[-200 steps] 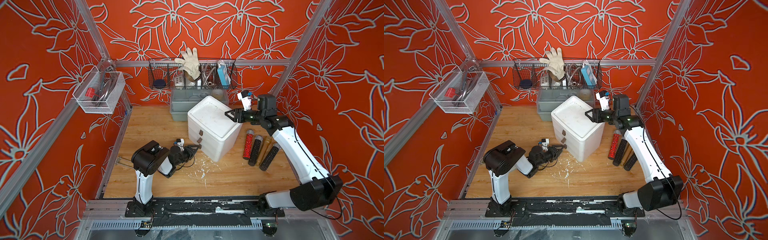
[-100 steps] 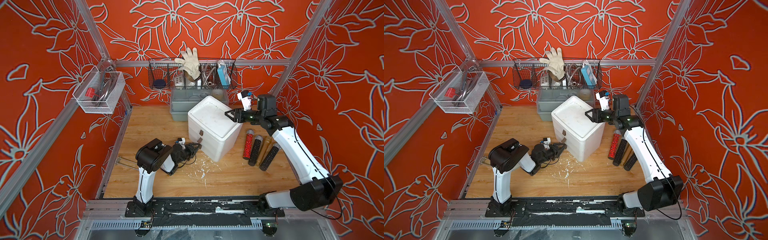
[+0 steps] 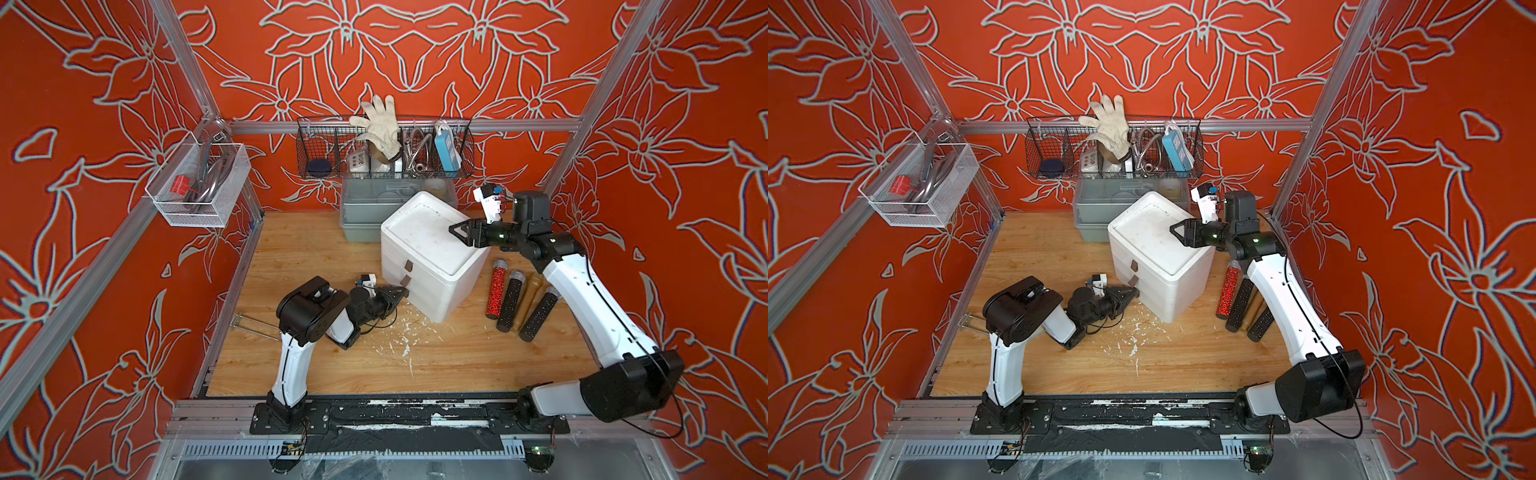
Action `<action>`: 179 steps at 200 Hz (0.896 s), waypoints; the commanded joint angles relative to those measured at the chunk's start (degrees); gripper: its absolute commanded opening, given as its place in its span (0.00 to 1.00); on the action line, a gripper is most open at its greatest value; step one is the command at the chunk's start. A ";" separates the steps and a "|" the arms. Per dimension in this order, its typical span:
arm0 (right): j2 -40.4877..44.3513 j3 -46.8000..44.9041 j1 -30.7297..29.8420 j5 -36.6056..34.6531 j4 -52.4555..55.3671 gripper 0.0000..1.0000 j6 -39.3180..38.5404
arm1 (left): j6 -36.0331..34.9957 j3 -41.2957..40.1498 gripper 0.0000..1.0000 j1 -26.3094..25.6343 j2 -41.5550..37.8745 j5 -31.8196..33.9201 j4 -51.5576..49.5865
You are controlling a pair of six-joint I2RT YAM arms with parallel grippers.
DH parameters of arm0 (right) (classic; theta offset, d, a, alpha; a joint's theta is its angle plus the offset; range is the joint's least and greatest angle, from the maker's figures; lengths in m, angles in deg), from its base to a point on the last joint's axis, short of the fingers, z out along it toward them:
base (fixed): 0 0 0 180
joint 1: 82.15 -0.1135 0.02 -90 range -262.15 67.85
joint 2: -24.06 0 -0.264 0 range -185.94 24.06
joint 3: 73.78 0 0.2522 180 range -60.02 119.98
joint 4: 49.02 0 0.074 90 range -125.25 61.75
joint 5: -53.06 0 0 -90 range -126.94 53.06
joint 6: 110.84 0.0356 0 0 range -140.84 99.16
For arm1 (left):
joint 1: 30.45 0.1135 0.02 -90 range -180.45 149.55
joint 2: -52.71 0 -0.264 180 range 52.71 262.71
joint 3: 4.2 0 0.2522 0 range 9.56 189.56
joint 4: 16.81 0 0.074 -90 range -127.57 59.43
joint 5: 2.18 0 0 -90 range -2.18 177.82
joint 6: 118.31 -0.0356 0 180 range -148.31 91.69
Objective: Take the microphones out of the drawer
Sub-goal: Open the drawer in the storage box.
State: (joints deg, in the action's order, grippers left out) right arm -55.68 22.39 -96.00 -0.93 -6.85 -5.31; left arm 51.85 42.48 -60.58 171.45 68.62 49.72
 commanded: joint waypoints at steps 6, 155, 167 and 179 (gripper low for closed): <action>0.96 -0.63 0.04 -0.50 -0.43 0.57 -0.92 | 0.52 1.35 0.21 -0.31 1.36 1.71 -0.59; -1.67 -1.32 0.01 -5.85 2.37 0.56 0.26 | 0.26 -7.52 0.00 0.75 -9.32 0.93 -0.59; -2.29 -1.26 0.00 -7.42 3.14 0.56 0.42 | 0.17 -8.93 0.00 0.97 -10.28 0.78 -0.57; -2.81 -1.36 -0.02 -8.60 3.45 0.56 0.77 | -0.07 -10.41 0.00 1.34 -11.75 0.57 -0.60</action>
State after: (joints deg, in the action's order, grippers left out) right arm -57.06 21.76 -96.02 -5.33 -5.65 -5.11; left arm 52.73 34.72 -60.14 162.60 69.69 48.34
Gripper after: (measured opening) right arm 0.564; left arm 0.047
